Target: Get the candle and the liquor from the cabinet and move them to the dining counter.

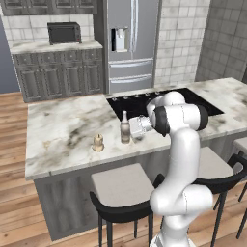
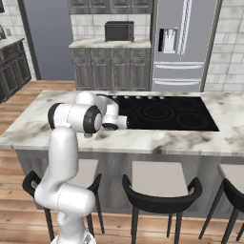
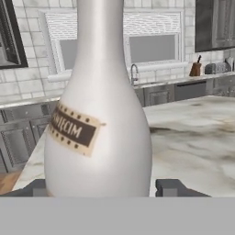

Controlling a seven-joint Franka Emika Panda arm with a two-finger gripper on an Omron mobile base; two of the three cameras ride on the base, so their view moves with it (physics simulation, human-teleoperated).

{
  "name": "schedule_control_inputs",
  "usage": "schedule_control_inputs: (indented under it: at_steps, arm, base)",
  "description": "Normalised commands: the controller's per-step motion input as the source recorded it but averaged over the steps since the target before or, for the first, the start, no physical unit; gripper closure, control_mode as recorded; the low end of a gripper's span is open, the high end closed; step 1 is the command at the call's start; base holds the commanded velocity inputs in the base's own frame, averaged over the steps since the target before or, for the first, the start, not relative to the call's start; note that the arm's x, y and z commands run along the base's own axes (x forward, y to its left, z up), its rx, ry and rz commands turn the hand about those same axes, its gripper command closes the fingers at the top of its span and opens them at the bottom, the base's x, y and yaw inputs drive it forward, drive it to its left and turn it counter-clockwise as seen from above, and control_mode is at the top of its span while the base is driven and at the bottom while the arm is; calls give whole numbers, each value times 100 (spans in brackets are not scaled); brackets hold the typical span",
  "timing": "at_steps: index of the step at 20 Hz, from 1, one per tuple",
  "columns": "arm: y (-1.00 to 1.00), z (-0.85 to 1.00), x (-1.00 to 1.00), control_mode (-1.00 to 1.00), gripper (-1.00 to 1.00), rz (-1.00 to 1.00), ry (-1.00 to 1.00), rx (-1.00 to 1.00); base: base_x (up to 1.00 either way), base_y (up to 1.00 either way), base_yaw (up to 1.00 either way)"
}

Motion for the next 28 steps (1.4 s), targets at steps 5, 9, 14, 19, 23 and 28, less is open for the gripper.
schedule_control_inputs:
  at_steps: [5,9,14,19,23,28]
  arm:
    - [0,-8,0,-100,-100,2,-1,0]
    - [0,0,0,-100,-100,0,0,0]
    - [-5,0,-11,-100,-100,0,0,0]
    - [-13,0,-20,-100,-100,0,0,2]
    - [-18,1,-13,-100,-100,0,0,4]
    - [-7,16,-2,-100,-100,0,0,2]
  base:
    - [0,0,0]
    - [0,0,0]
    - [0,0,0]
    - [0,0,0]
    - [0,0,0]
    - [0,0,0]
